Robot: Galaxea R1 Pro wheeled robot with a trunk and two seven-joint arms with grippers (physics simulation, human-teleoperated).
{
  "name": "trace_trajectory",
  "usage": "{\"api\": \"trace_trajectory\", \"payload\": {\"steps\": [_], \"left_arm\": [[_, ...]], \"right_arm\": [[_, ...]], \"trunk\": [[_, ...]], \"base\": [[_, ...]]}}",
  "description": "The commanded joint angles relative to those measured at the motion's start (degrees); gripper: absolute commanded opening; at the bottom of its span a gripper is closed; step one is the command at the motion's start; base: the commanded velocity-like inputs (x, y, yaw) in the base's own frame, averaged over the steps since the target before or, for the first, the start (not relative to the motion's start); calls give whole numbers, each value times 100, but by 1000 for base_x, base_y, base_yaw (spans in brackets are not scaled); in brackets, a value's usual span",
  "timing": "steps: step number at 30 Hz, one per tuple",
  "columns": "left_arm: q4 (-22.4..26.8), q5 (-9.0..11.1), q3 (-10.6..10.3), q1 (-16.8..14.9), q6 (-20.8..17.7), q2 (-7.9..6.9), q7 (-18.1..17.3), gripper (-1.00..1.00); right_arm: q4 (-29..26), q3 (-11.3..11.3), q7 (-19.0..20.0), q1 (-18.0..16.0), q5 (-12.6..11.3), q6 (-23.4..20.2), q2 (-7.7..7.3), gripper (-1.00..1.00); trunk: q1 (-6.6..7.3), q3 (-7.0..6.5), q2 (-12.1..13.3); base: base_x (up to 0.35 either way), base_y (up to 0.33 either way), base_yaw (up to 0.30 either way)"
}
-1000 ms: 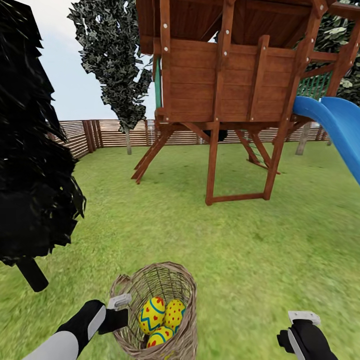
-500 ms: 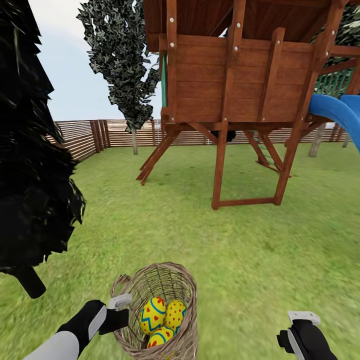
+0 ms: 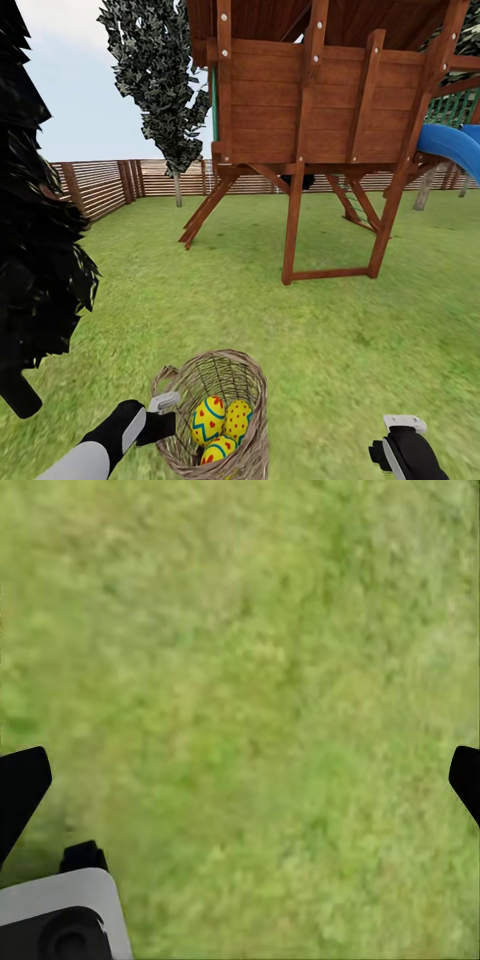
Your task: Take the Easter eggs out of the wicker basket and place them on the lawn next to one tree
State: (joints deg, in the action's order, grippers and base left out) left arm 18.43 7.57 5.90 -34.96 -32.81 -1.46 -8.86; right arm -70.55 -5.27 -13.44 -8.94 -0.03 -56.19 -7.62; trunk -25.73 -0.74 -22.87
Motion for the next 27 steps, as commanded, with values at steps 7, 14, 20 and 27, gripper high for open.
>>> {"api": "trace_trajectory", "payload": {"steps": [7,14,20,27], "left_arm": [[12,105,53,-2,-43,62,-2,-100],[12,104,53,-2,-45,66,-2,-100],[12,109,52,-2,-50,66,-2,-100],[12,104,59,-2,-50,66,-2,-100]], "right_arm": [[-3,-9,-9,-1,-9,-23,-3,100],[-3,-25,-9,-1,-24,-29,-11,100],[-3,-26,-9,-2,-28,-24,-13,100],[2,-70,213,-2,-158,36,-72,100]], "trunk": [[-5,1,-4],[-5,1,-4],[-5,1,-4],[-5,1,-4]], "base": [[335,-93,0],[335,-92,0],[335,-90,0],[335,-90,0]]}}
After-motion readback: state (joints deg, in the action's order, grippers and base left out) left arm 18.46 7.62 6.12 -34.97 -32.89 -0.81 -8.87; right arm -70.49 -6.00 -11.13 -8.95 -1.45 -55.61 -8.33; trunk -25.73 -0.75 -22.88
